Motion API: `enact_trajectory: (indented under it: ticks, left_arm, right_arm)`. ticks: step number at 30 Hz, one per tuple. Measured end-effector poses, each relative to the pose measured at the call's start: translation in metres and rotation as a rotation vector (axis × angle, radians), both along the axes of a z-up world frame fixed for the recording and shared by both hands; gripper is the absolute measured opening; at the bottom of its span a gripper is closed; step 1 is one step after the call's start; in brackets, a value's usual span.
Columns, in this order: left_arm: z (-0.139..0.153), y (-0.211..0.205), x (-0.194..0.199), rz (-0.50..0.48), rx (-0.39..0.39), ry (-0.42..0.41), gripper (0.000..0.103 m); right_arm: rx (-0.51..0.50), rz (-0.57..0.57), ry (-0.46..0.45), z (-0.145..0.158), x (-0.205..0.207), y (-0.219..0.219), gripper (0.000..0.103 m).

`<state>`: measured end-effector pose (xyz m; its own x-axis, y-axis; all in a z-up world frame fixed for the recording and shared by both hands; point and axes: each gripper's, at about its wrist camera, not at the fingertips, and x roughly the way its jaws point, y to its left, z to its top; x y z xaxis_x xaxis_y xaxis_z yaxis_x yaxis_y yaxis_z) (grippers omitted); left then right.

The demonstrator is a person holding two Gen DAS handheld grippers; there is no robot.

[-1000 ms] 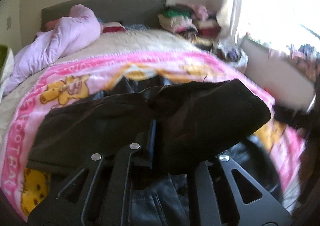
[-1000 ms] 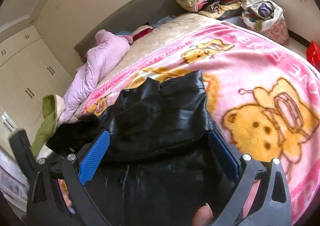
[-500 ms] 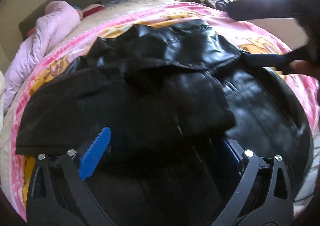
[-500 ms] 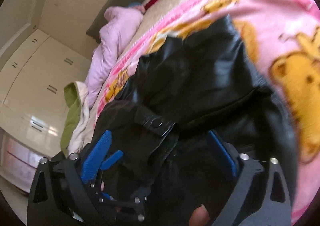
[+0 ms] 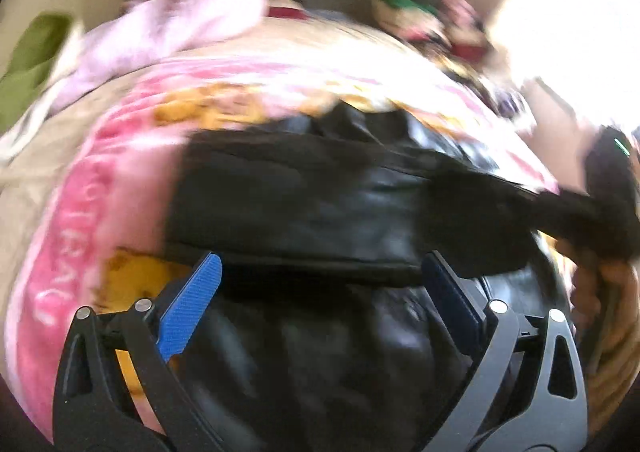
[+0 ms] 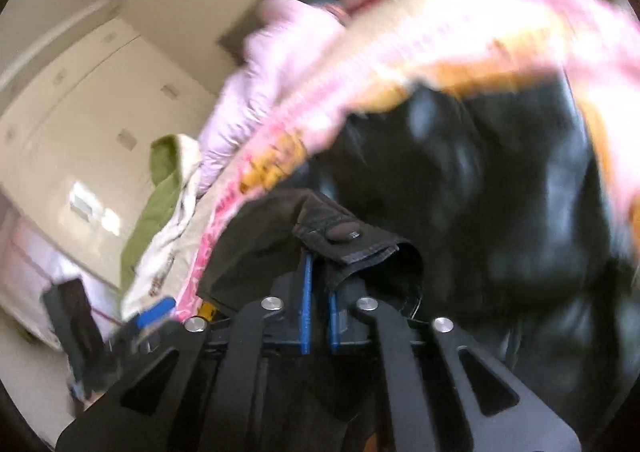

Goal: Fold large clothes

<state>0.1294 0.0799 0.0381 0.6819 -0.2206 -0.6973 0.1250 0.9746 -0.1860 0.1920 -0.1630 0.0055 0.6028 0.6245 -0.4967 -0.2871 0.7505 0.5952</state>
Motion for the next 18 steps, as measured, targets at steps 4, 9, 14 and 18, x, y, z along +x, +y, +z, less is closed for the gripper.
enact_trajectory:
  ticks: [4,9,14,18]
  left_arm:
    - [0.019,0.041,0.024,0.095,-0.056,-0.033,0.094]
    - [0.027,0.063,0.055,0.191,-0.14,-0.031,0.094]
    - [0.025,0.055,0.093,0.193,-0.198,-0.002,0.094]
    - [0.01,0.032,0.118,0.155,-0.195,0.038,0.086]
  right_arm:
    - [-0.087,0.052,-0.153,0.052,0.005,-0.002,0.004]
    - [-0.228,0.032,-0.262,0.078,0.013,-0.018,0.004]
    - [-0.281,-0.014,-0.224,0.061,0.025,-0.049,0.004]
    - [-0.285,-0.026,-0.178,0.038,0.027,-0.064,0.004]
